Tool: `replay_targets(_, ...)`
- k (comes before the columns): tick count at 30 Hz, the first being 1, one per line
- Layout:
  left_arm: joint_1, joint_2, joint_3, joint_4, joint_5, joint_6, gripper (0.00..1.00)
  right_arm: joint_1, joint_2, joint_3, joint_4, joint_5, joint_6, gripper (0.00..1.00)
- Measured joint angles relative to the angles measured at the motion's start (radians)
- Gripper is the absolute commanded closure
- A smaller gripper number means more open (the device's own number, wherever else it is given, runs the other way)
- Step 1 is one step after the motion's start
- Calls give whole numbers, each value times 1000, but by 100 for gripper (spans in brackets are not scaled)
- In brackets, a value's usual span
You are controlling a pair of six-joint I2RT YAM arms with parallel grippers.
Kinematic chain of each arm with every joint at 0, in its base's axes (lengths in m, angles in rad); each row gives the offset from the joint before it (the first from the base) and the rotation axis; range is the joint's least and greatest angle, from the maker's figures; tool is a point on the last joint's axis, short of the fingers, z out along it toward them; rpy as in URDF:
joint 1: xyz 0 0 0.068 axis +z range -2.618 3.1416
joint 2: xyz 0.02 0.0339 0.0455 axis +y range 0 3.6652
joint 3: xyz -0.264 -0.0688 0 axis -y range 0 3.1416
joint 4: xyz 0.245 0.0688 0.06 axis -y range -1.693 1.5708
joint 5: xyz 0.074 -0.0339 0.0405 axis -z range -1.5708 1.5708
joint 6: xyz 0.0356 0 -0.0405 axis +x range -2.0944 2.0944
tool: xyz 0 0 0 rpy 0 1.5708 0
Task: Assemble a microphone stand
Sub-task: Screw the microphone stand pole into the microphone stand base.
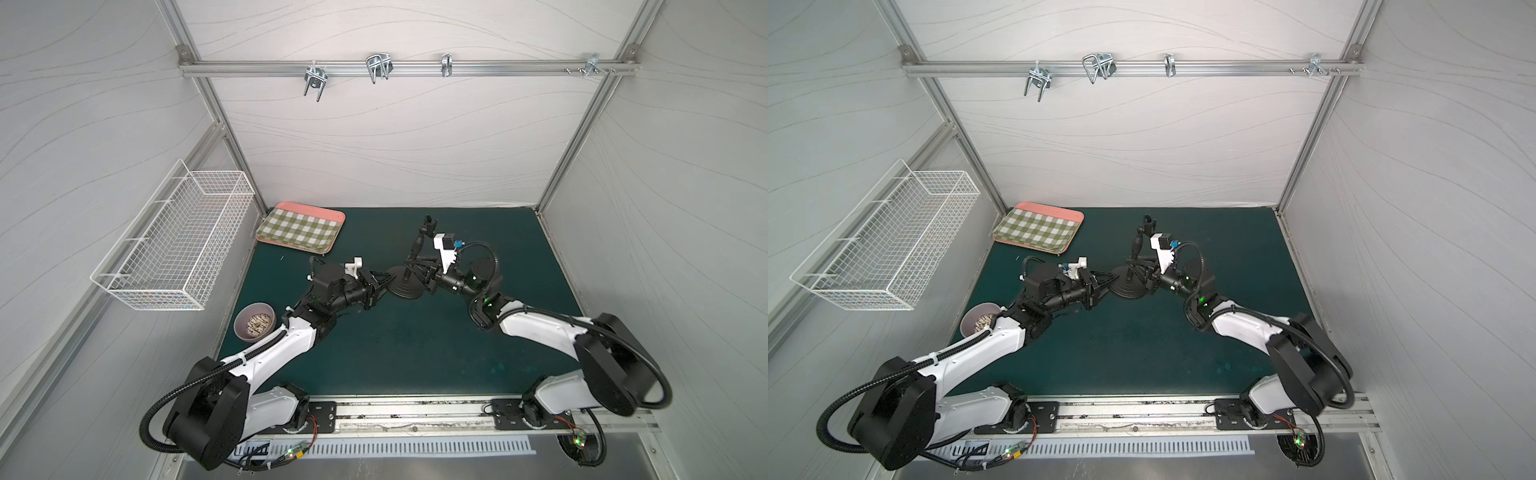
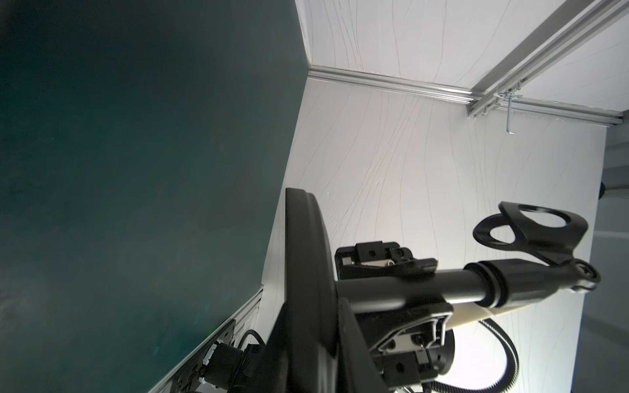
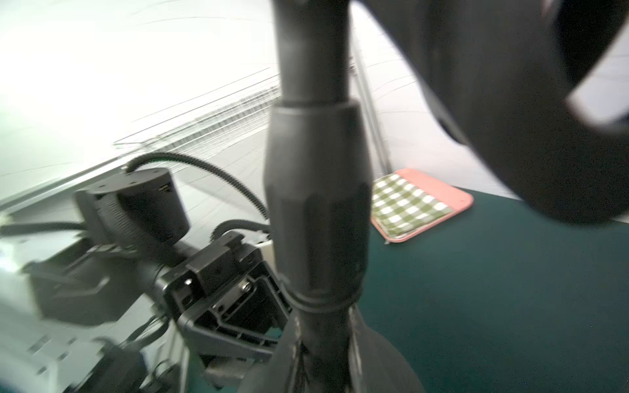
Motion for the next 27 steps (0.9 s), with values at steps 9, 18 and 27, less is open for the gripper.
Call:
replay_targets(9,3,14,0,3,2,2,100,238,-56,130,-391,654,53,79)
replay_targets(18,3,30,0,10,-12,9,100,266,-97,154,-534,694,66,29)
replay_targets(27,3,30,0,11,-14,9,100,-29,-251,-42,-434,227,24,27)
